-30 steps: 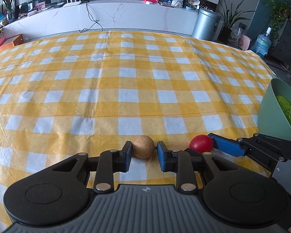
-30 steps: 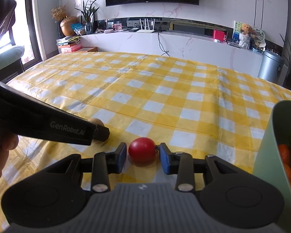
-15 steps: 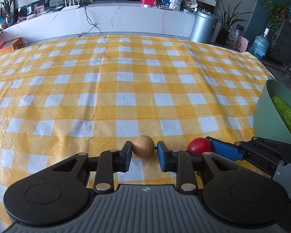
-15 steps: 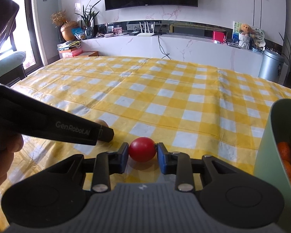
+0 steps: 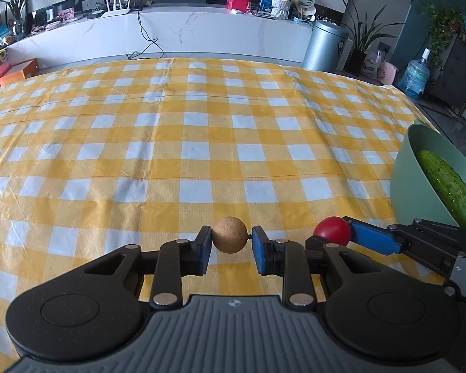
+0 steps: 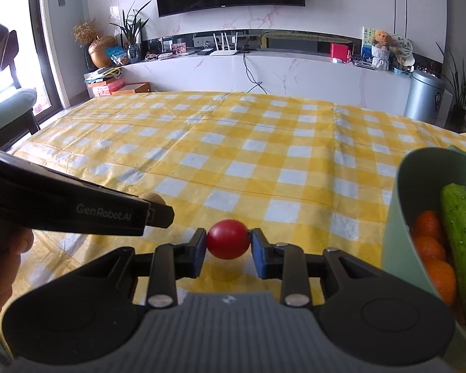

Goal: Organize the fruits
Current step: 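Carry the kiwi in the left gripper while the right carries the tomato over the colander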

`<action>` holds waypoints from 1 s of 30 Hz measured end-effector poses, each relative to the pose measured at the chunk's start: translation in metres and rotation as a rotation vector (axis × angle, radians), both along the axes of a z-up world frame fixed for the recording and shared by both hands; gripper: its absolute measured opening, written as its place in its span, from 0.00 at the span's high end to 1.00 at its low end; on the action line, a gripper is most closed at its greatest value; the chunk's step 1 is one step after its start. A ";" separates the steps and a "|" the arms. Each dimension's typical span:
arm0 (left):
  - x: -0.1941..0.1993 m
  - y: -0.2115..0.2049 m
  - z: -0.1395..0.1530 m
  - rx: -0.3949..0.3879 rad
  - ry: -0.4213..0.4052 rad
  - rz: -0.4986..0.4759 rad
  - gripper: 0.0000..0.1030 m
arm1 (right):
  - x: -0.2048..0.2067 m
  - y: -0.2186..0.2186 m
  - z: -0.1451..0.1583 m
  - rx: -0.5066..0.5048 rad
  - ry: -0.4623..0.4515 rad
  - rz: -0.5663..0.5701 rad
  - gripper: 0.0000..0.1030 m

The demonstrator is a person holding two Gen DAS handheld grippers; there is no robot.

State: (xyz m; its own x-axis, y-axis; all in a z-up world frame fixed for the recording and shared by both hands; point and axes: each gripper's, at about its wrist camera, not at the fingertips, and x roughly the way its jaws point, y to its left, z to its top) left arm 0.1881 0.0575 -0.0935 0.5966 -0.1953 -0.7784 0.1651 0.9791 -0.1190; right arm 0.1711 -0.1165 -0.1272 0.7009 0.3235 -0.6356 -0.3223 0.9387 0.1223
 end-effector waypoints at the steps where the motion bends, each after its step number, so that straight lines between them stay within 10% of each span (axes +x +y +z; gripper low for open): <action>1: -0.002 -0.001 0.002 0.005 0.000 0.005 0.70 | -0.002 -0.002 0.002 0.012 0.005 -0.003 0.73; 30: -0.065 -0.105 0.089 -0.028 -0.111 -0.125 0.70 | -0.090 -0.119 0.100 0.029 -0.118 -0.180 0.72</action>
